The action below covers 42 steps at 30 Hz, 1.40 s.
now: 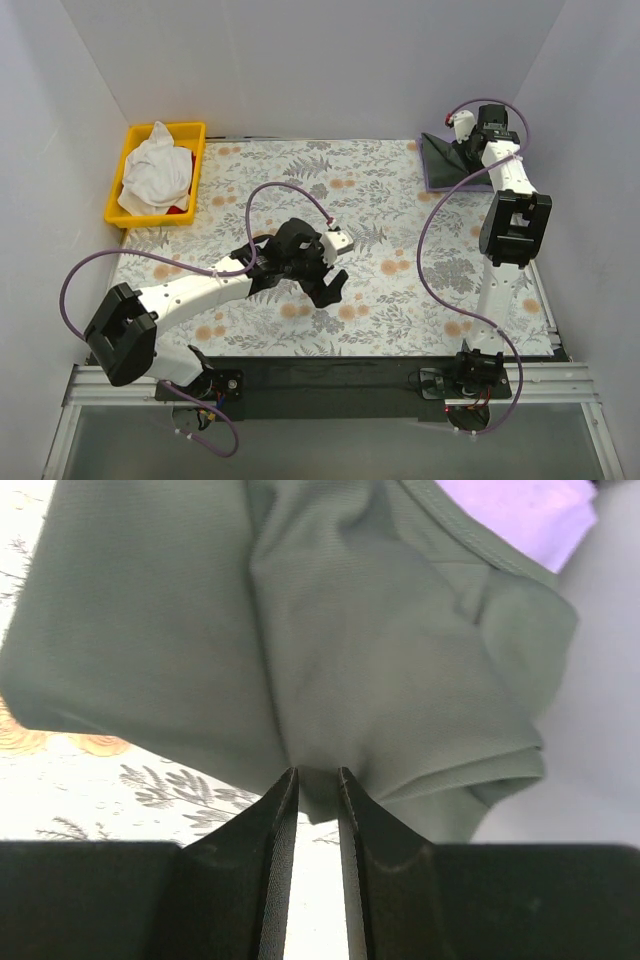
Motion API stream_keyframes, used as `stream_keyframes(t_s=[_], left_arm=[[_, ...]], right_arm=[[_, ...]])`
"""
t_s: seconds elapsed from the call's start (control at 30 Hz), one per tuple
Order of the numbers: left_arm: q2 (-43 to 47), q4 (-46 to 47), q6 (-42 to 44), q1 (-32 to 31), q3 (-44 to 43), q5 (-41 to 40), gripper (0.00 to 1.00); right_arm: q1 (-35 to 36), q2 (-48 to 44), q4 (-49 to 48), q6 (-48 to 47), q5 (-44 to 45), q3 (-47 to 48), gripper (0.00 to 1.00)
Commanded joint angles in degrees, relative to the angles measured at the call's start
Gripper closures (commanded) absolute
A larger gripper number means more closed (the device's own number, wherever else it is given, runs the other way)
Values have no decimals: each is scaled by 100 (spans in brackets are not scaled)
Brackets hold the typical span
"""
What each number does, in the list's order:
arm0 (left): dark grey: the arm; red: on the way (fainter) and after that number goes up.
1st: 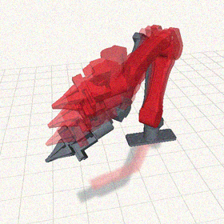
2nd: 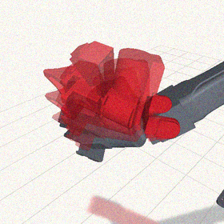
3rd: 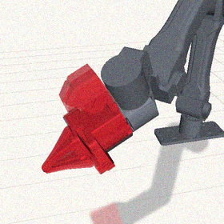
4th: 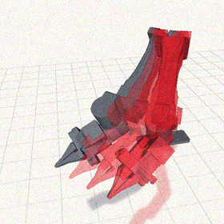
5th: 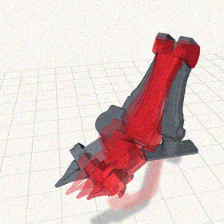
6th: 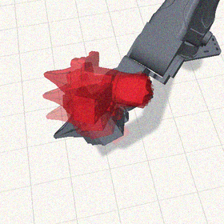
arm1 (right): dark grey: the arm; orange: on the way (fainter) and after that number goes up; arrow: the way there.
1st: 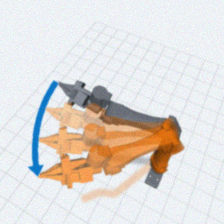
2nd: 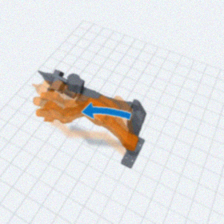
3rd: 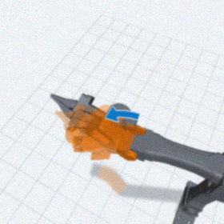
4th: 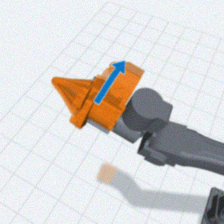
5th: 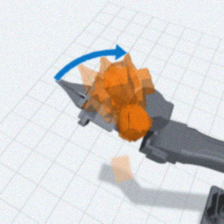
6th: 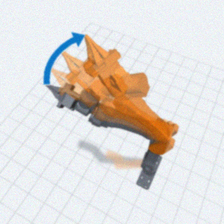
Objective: Fold and stack the t-shirts
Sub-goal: Neatly place the folded tshirt to the corner
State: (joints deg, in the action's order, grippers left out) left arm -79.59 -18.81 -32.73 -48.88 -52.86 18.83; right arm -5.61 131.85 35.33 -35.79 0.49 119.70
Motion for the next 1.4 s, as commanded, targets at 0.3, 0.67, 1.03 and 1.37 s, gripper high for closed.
stream_keyframes(t_s=[0.3,0.67,1.03,1.37], left_arm=[[295,141,-32,37,92,86,16],[330,167,-58,54,127,112,16],[269,140,-172,134,13,209,16],[295,141,-181,142,39,218,16]], right_arm=[[24,-63,-176,-350,408,238,71],[77,-81,-141,-16,-137,167,68],[95,262,-167,-376,451,344,67],[86,332,-185,-508,698,449,68]])
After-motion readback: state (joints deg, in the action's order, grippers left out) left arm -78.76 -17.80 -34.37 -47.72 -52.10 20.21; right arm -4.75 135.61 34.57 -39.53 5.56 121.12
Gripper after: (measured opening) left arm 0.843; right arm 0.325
